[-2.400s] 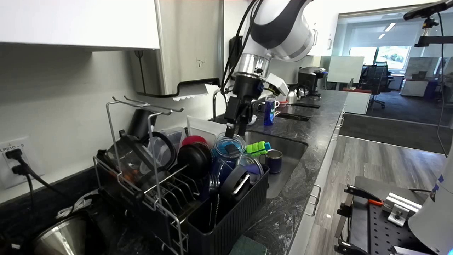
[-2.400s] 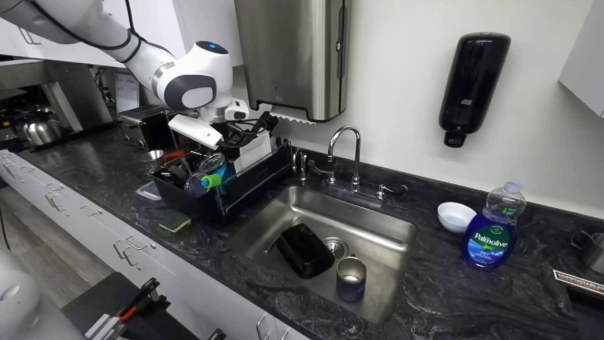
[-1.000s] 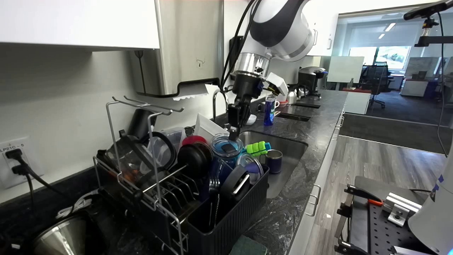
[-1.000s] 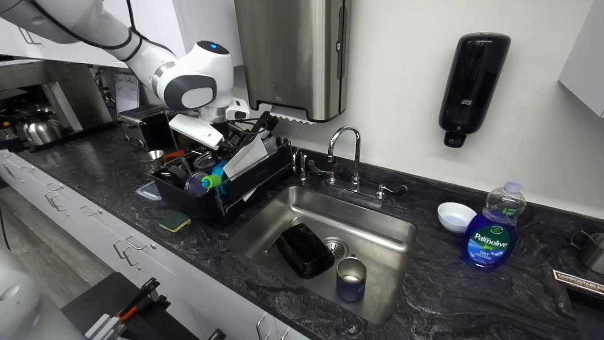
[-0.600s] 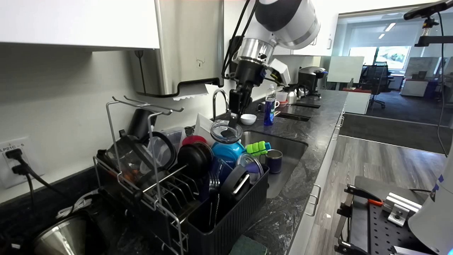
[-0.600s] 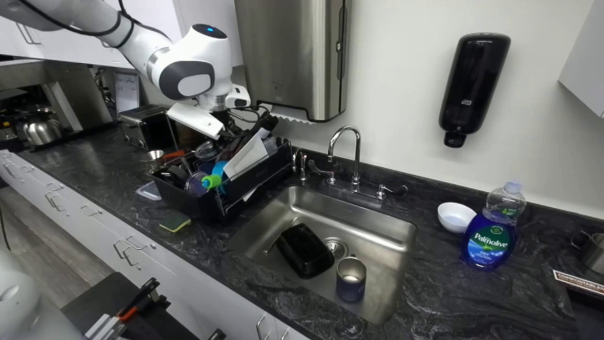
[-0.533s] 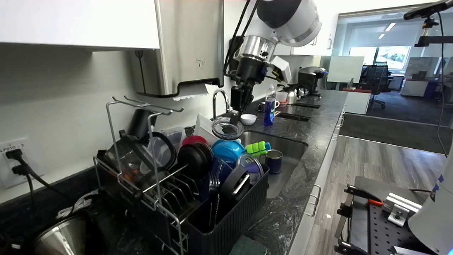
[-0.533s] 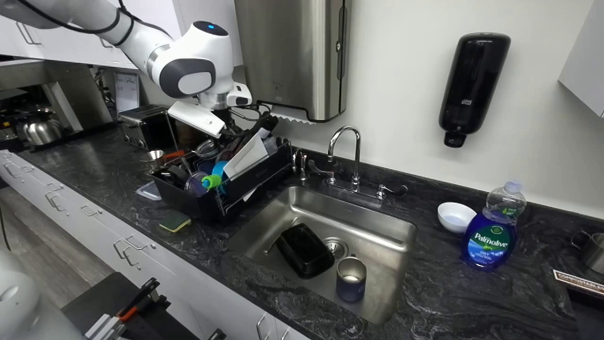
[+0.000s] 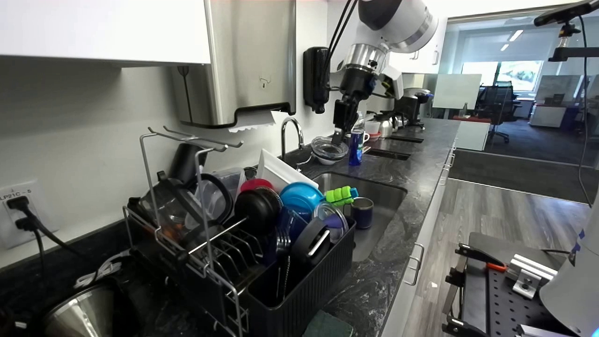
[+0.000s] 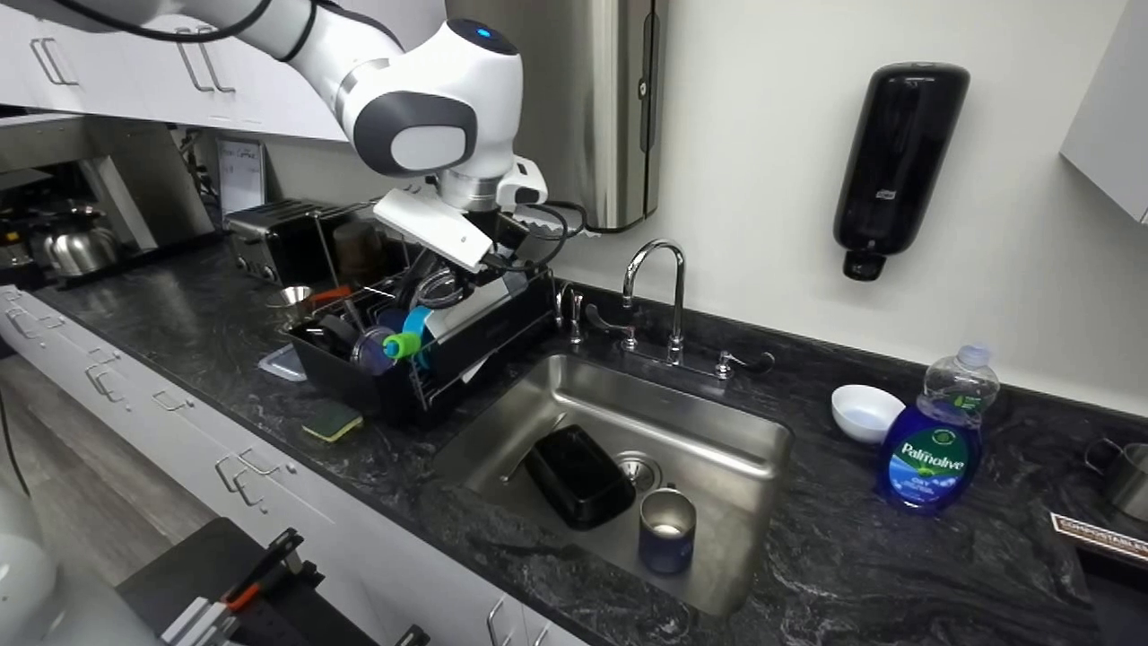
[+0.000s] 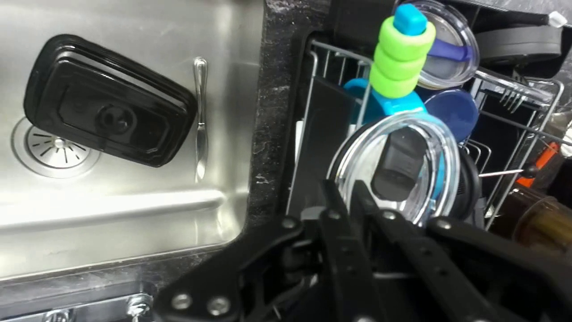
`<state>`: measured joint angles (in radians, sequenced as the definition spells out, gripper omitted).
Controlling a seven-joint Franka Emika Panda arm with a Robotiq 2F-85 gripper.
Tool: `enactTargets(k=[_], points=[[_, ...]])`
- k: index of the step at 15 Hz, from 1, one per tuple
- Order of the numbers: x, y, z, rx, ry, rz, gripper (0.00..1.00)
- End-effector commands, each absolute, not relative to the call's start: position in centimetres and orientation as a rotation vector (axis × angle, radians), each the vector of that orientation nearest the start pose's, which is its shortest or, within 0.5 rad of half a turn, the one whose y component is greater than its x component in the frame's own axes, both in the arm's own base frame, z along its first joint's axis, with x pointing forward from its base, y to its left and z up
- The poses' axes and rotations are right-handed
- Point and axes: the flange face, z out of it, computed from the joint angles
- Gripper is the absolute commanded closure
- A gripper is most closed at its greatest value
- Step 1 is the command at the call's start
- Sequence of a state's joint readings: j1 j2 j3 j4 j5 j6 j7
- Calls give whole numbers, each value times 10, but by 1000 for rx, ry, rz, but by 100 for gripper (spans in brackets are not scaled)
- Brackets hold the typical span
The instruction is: Pick up the lid from the rack and close the thermocup inside the sink
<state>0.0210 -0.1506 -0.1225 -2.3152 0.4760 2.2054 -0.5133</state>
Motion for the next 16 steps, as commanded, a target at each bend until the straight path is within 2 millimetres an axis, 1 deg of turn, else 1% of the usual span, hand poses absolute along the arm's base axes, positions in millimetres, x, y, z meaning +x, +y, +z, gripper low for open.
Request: enactTargets(k=[1,3,5,9,11,12,13,14,16], points=[[493,-79,406,-2748,-132,-173,98],[493,-113,397,-2754,-61,-175,98],[493,-141,387,-2766,4,-171,98],[496,-187,370,-2778,122,-144,98],[500,-203,364,-2782,179,-134,98],[502,-207,362,-2784,195,-131,98],[494,-202,363,-2786,190,-168,98],[496,-205,361,-2787,196,-165,90],[496,-203,361,-2787,192,-163,90]])
